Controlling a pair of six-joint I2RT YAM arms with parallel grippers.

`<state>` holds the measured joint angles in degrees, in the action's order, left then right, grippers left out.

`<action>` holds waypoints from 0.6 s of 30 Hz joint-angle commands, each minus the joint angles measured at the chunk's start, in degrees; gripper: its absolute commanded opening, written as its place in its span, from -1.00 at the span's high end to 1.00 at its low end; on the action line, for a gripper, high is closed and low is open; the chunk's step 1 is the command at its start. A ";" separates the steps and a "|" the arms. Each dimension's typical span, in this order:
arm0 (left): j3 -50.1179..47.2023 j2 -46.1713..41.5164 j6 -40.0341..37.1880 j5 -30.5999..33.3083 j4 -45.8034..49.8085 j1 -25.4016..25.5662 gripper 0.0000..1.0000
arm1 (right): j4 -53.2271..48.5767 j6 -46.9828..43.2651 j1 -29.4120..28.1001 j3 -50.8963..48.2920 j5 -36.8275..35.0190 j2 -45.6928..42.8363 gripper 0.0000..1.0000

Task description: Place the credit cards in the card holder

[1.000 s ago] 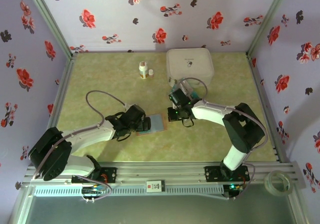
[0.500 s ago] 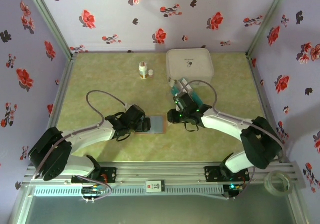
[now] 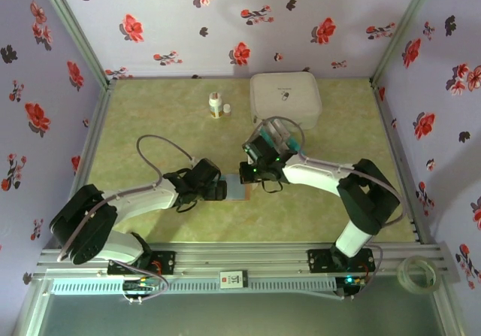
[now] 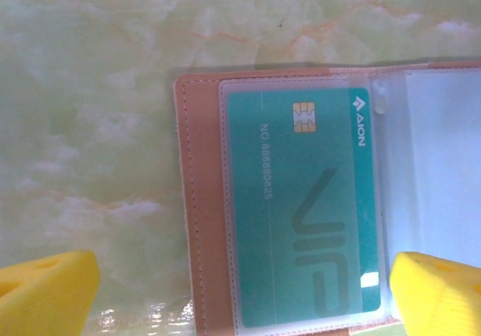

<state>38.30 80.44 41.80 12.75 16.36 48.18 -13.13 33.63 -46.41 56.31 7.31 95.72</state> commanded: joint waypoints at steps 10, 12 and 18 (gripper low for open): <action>2.23 1.89 -1.90 -0.97 0.19 -0.46 -0.99 | 2.02 -0.24 -0.29 2.23 0.55 5.69 1.00; 2.16 2.08 -1.83 -1.04 0.16 -0.46 -0.99 | 2.31 -0.13 -0.33 2.39 0.79 6.24 1.00; 1.62 2.20 -1.82 -1.26 -0.80 -0.41 -0.99 | 3.14 0.13 -0.52 2.97 1.63 8.18 1.00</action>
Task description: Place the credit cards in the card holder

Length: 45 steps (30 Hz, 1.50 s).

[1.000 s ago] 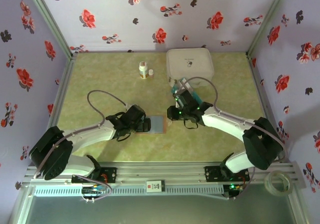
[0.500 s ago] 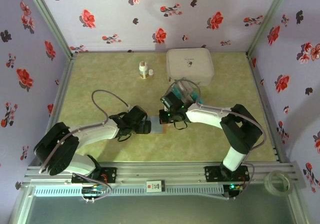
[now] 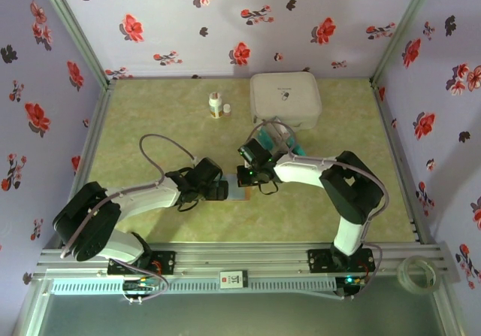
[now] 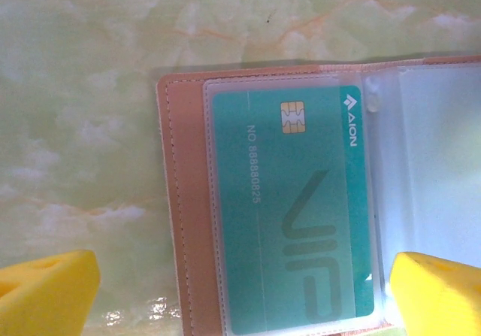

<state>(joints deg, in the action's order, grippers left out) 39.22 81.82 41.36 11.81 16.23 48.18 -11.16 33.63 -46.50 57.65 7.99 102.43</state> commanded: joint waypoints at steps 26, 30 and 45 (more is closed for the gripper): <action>-3.09 4.08 -2.31 -2.89 -7.97 -0.46 -0.99 | 2.06 1.11 -1.27 1.75 1.33 3.04 1.00; -4.04 4.57 -1.23 -1.81 -7.78 -0.46 -0.99 | 1.72 1.09 -1.24 1.60 0.99 2.13 1.00; -5.50 5.87 0.96 -0.05 -7.25 -0.46 -0.99 | 3.03 3.72 -0.83 -2.37 -1.48 -4.80 0.31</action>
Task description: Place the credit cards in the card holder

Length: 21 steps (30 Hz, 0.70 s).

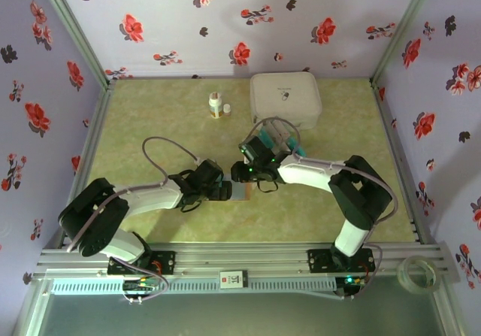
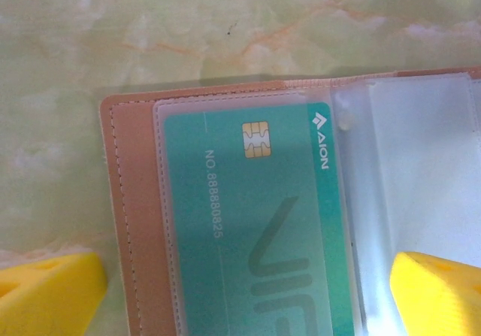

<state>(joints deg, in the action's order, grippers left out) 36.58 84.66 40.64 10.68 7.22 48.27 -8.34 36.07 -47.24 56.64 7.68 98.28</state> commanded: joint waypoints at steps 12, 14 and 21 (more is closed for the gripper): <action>1.33 -0.94 -1.92 2.88 7.35 -0.37 -0.99 | 1.00 0.07 0.05 0.99 1.52 4.20 0.99; 2.48 -1.62 -3.00 3.30 8.50 -0.22 -0.99 | 1.22 0.04 0.03 1.28 1.89 5.37 1.00; 4.97 -1.08 -5.57 4.02 10.20 0.45 -0.99 | 2.87 0.76 -0.08 1.62 3.83 7.45 1.00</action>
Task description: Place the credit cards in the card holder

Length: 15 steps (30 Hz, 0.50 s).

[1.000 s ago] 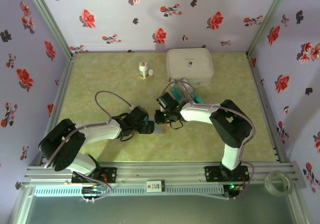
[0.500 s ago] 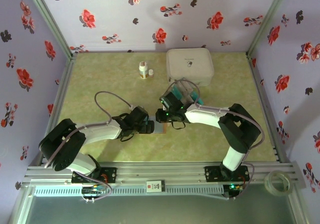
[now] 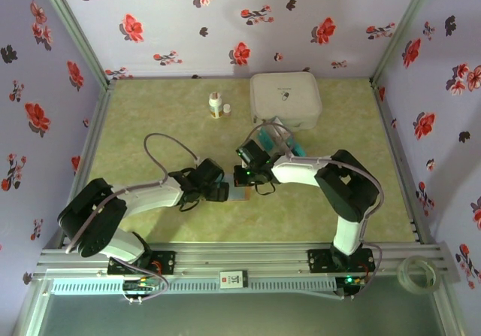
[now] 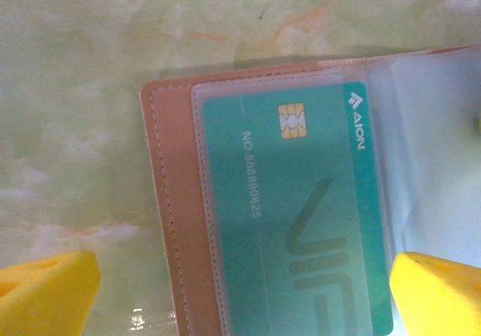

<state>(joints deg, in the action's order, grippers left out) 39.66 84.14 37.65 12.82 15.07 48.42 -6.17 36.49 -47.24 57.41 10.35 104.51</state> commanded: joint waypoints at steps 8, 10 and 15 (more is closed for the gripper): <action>2.27 -1.46 -3.23 2.48 1.08 1.39 -0.99 | 1.25 0.57 -0.05 0.21 1.14 1.23 1.00; 2.32 -1.91 -3.45 2.48 0.55 1.54 -0.99 | 1.51 0.69 -0.13 0.03 1.15 1.22 1.00; 2.18 -2.31 -4.12 2.54 -0.54 2.13 -0.99 | 1.85 0.90 -0.05 -0.04 1.25 1.41 1.00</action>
<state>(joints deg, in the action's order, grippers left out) 40.77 83.02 35.18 13.65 15.11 49.91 -4.56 36.64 -47.24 57.45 10.98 104.86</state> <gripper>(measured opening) 0.997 0.040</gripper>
